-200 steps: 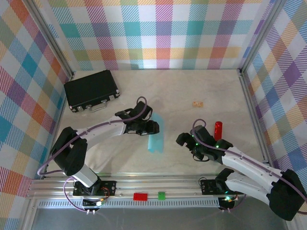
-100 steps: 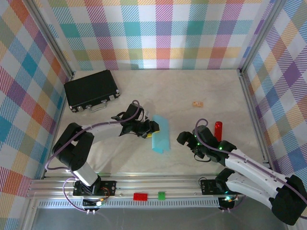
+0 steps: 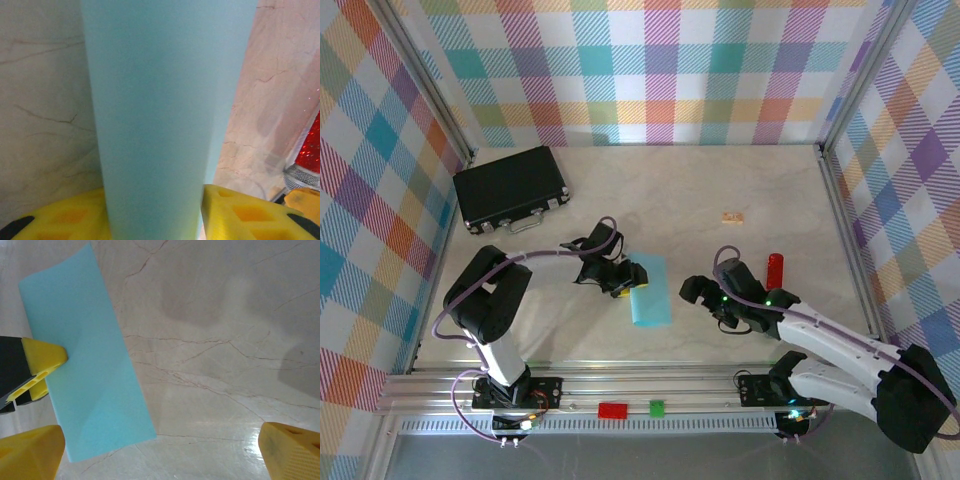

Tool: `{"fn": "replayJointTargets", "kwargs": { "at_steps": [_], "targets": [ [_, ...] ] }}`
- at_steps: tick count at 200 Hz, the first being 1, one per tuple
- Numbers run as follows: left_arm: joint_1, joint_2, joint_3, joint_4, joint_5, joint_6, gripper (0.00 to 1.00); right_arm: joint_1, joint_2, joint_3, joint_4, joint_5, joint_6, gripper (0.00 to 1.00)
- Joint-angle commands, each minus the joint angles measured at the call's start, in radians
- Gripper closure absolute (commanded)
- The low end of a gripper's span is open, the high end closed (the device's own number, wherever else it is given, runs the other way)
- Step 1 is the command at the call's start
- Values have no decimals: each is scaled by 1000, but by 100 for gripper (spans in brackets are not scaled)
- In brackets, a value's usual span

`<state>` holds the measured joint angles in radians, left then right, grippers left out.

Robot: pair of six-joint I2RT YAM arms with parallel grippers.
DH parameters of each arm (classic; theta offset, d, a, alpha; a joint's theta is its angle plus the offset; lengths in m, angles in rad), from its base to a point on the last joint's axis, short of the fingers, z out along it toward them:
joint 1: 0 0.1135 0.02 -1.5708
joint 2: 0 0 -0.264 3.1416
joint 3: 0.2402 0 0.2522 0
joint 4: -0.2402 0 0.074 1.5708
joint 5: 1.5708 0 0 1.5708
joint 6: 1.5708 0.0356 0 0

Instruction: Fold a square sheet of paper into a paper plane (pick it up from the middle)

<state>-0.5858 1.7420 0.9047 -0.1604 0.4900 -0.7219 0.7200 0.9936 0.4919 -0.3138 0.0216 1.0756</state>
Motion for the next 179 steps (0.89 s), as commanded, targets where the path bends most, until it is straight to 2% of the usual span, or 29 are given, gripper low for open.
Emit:
{"fn": "replayJointTargets", "kwargs": {
  "at_steps": [1, 34, 72, 157, 179],
  "targets": [
    [8, -2, 45, -108, -83, 79, 47, -3, 14, 23, 40, -24, -27, 1],
    [7, -17, 57, -184, -116, 117, 38, -3, 28, 26, 44, -25, -25, 1],
    [7, -63, 56, -223, -159, 147, 35, -4, 63, 27, 85, -61, -37, 1],
    [7, -44, 51, -266, -245, 199, 52, -4, 159, 44, 170, -138, -44, 2],
    [7, -36, 50, -272, -247, 219, 52, -3, 178, 39, 180, -146, -37, 2]
  ]
}}
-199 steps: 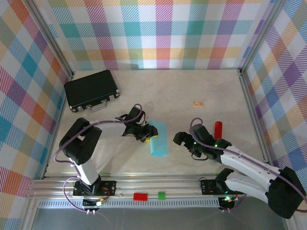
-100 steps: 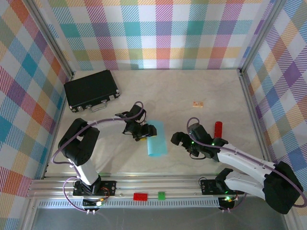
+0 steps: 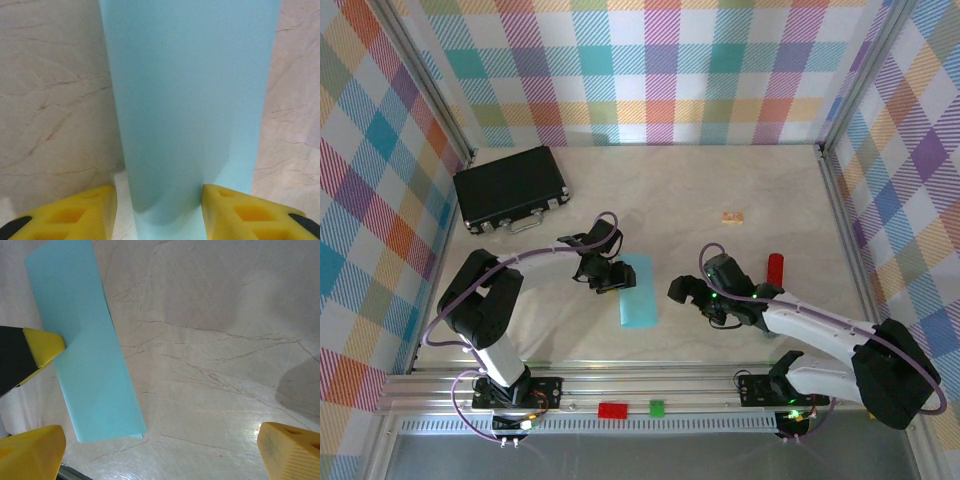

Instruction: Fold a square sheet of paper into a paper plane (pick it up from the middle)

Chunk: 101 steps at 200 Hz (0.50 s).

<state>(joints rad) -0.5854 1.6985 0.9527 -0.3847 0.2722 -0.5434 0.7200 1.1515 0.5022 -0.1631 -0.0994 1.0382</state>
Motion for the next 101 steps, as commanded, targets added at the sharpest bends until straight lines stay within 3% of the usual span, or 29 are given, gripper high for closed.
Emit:
{"fn": "replayJointTargets", "kwargs": {
  "at_steps": [1, 101],
  "targets": [
    [7, 8, 3, -48, -29, 42, 52, -3, 19, 27, 29, -26, 1, 2],
    [7, 80, 47, -120, -60, 107, 52, -3, 53, 22, 52, -39, 11, 2]
  ]
}}
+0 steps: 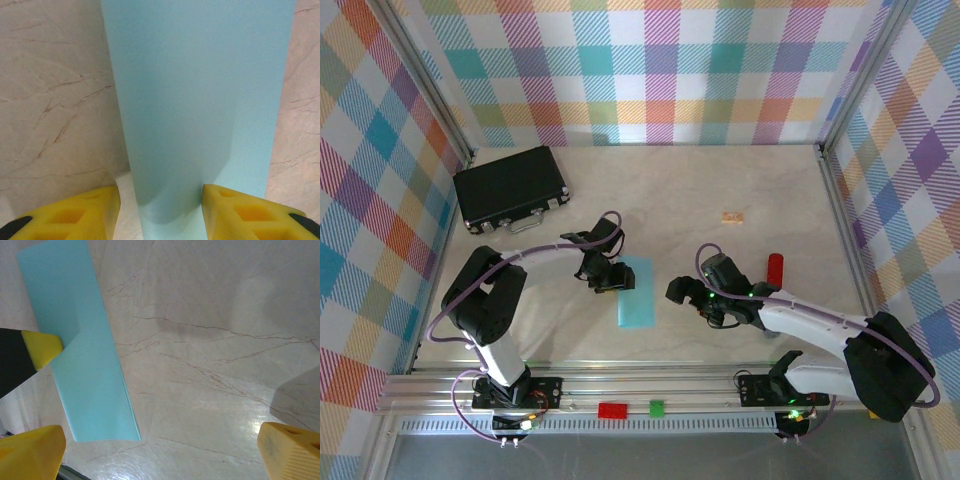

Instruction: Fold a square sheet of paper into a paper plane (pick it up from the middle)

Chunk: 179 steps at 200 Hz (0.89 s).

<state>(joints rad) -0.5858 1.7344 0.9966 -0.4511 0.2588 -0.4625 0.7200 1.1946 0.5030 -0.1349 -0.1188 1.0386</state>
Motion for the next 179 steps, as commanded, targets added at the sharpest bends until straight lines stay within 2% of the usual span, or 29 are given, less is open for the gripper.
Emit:
{"fn": "replayJointTargets", "kwargs": {
  "at_steps": [1, 49, 117, 179],
  "targets": [
    [7, 44, 3, -54, -46, 26, 52, -3, 10, 21, 25, -19, 11, 2],
    [7, 71, -5, -53, -70, 40, 51, -3, 22, 24, 27, -22, 13, 1],
    [7, 83, -22, -23, -108, -13, 50, -3, 17, 21, 21, -18, 20, 1],
    [7, 102, -41, -2, -98, -13, 49, -2, 19, 12, 22, -13, 29, 0]
  ]
}}
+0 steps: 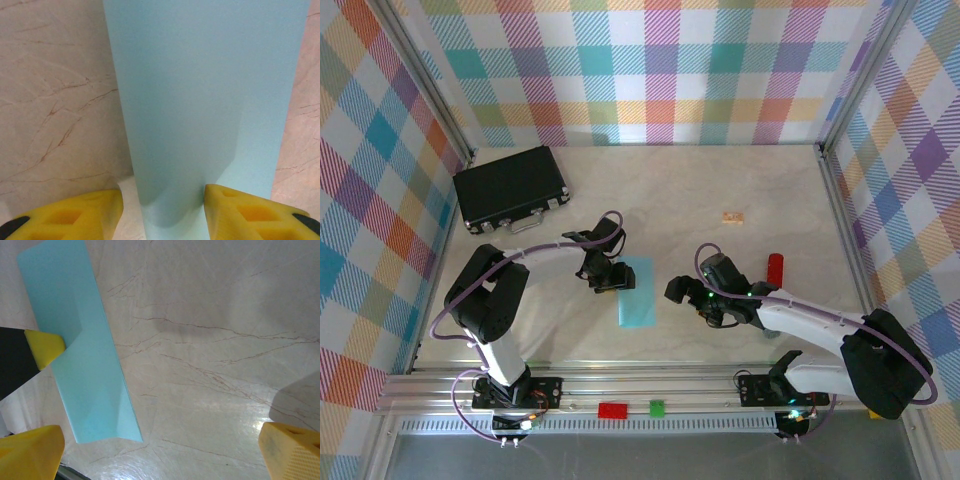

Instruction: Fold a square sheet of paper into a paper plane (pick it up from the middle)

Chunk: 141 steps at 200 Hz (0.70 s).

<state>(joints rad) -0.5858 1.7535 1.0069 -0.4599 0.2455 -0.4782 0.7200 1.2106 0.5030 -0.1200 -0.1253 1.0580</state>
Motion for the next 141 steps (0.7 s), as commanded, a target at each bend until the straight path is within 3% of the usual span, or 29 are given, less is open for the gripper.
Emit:
{"fn": "replayJointTargets", "kwargs": {
  "at_steps": [1, 141],
  "targets": [
    [7, 83, -51, 6, -85, 3, 49, -2, 3, 12, 7, -7, 11, 0],
    [7, 116, -49, 8, -99, 35, 49, -3, 6, 17, 13, -10, 7, 0]
  ]
}}
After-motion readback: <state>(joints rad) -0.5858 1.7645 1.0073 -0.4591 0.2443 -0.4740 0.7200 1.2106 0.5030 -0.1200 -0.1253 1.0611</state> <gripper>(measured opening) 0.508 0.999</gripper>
